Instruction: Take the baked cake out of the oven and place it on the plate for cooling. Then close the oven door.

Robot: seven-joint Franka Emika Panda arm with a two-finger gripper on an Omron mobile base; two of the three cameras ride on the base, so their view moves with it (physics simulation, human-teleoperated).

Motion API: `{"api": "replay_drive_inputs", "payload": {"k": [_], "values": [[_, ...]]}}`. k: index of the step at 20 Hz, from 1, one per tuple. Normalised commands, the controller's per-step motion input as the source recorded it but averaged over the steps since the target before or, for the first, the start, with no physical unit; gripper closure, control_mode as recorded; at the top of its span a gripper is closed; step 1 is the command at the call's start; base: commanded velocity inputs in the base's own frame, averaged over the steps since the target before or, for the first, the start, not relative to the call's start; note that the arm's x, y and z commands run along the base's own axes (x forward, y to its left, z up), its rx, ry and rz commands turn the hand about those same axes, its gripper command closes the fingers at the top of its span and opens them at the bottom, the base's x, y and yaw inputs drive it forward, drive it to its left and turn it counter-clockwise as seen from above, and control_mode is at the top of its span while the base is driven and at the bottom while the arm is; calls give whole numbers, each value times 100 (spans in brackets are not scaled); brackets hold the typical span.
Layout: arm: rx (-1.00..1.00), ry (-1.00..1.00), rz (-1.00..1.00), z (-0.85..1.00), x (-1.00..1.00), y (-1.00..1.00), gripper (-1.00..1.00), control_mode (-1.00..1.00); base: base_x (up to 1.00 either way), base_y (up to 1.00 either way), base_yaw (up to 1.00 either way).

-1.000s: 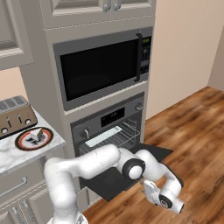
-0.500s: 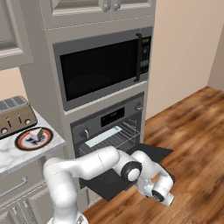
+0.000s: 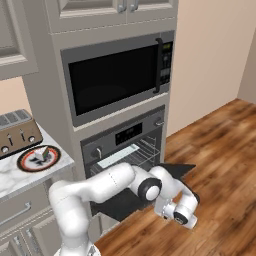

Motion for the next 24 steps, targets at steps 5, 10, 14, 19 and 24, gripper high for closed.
{"api": "replay_drive_inputs", "payload": {"k": [5, 10, 14, 19, 24], "values": [[3, -1, 10, 77, 0, 100, -100, -100, 0, 0, 0], [0, -10, 4, 65, 0, 100, -100, -100, 0, 0, 0], [0, -13, 0, 60, 3, 100, -100, -100, 0, 0, 0], [0, -13, 0, 56, 22, 100, -100, -100, 0, 0, 0], [0, -13, 0, 46, 38, 100, -100, -100, 0, 0, 0]]}}
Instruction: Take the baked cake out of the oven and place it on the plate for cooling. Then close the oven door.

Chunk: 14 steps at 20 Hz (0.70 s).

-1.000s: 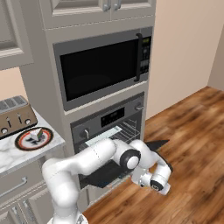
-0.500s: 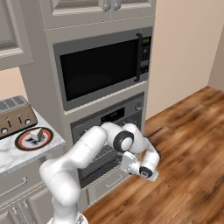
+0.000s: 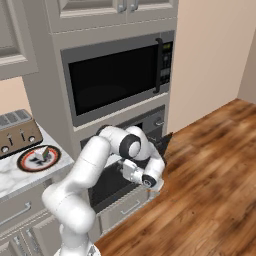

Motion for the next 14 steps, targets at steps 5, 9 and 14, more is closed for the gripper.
{"api": "replay_drive_inputs", "payload": {"k": [5, 9, 14], "values": [[0, -17, 0, 34, 65, 100, -100, -100, 0, 0, 0], [0, -20, 0, 16, 49, 100, -100, -100, 0, 0, 0], [0, -20, 0, 5, 20, 99, -100, -100, 0, 0, 0]]}}
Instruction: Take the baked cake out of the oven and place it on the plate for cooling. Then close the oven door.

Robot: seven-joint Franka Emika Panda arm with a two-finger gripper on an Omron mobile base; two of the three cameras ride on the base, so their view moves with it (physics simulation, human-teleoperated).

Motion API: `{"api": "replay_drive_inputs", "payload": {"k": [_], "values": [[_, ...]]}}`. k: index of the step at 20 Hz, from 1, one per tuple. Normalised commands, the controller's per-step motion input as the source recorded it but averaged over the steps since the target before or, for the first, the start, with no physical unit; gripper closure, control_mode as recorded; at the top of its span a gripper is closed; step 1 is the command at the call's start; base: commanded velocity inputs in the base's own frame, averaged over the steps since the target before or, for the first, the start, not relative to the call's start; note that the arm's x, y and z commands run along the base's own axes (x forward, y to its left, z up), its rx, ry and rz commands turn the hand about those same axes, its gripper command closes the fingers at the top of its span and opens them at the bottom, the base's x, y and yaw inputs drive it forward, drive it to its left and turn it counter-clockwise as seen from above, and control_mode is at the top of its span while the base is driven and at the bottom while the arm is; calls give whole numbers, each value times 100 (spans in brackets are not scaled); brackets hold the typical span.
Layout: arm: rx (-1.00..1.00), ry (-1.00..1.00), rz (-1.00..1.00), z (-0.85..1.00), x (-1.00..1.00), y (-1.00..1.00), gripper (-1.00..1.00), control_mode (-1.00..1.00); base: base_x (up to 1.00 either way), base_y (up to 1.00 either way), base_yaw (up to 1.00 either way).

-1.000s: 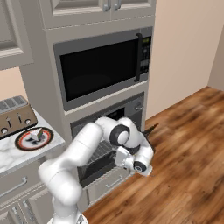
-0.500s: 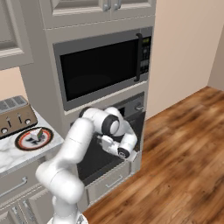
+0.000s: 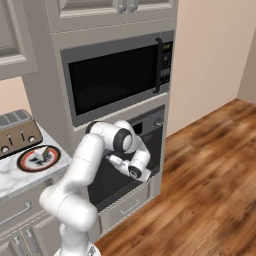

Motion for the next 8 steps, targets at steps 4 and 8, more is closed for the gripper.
{"api": "replay_drive_inputs", "payload": {"k": [4, 8], "values": [[3, -11, -1, 10, -7, 44, -100, -100, 0, 0, 0], [1, 0, -1, 0, -8, 0, -100, -100, 0, 0, 0]]}}
